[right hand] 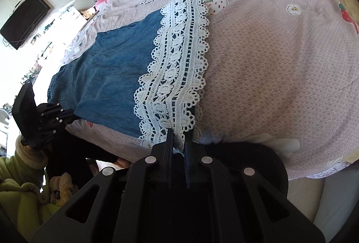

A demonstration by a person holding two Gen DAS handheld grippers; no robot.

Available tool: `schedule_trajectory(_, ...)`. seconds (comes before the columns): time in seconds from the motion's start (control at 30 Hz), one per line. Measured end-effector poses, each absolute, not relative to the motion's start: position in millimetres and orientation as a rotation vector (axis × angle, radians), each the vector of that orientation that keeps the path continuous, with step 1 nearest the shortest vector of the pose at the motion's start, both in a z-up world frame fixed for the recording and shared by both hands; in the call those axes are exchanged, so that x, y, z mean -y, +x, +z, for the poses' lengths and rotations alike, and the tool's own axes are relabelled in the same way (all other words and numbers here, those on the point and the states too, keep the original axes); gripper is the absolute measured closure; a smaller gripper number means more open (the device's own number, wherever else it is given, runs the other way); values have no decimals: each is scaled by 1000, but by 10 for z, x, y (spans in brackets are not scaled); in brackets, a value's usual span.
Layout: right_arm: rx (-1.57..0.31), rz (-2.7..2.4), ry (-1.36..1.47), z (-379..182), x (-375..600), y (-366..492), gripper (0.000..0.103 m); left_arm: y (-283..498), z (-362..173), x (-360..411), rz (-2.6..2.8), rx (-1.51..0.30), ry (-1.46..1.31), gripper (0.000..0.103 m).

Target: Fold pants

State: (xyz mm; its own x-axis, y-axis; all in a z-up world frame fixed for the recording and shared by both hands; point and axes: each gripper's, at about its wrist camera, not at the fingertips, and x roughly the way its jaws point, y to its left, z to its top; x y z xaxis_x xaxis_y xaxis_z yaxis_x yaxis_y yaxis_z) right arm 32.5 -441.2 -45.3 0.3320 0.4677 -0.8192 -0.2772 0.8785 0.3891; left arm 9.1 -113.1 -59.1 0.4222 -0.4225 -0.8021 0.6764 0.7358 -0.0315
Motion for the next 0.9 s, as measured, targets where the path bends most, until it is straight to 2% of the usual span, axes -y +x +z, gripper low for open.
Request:
schedule_trajectory(0.03, -1130, 485, 201, -427, 4437, 308, 91, 89, -586, 1122, -704, -901, 309, 100)
schedule_trajectory(0.07, -1127, 475, 201, -400, 4456, 295, 87, 81, -568, 1105, -705, -900, 298, 93)
schedule_trajectory(0.1, -1120, 449, 186, -369, 4467, 283, 75, 64, -543, 1077, -708, -896, 279, 82)
schedule_trajectory(0.17, -1093, 395, 165, -293, 4529, 237, 62, 14, -489, 1013, -709, -887, 237, 70)
schedule_trajectory(0.23, -1047, 385, 209, -192, 4612, 188, 62, -37, -404, 920, -697, -868, 198, 70)
schedule_trajectory(0.27, -1025, 384, 215, -152, 4622, 166, 62, -66, -336, 837, -680, -847, 168, 66)
schedule_trajectory(0.3, -996, 386, 213, -97, 4612, 140, 62, -85, -267, 733, -650, -830, 137, 55)
schedule_trajectory(0.37, -952, 422, 208, -12, 4528, 108, 62, -109, -147, 495, -561, -804, 90, 47)
schedule_trajectory(0.43, -931, 473, 187, 39, 4383, 108, 61, -134, -34, 160, -446, -780, 47, 45)
schedule_trajectory(0.57, -928, 588, 135, 50, 3996, 184, 59, -165, 89, -531, -224, -776, -90, 22)
schedule_trajectory(0.77, -985, 682, 57, -105, 3404, 308, 57, -169, -57, -1219, -40, -855, -316, 20)
schedule_trajectory(0.9, -1008, 683, 3, -182, 3182, 333, 56, -53, -172, -1242, -94, -893, -397, 20)
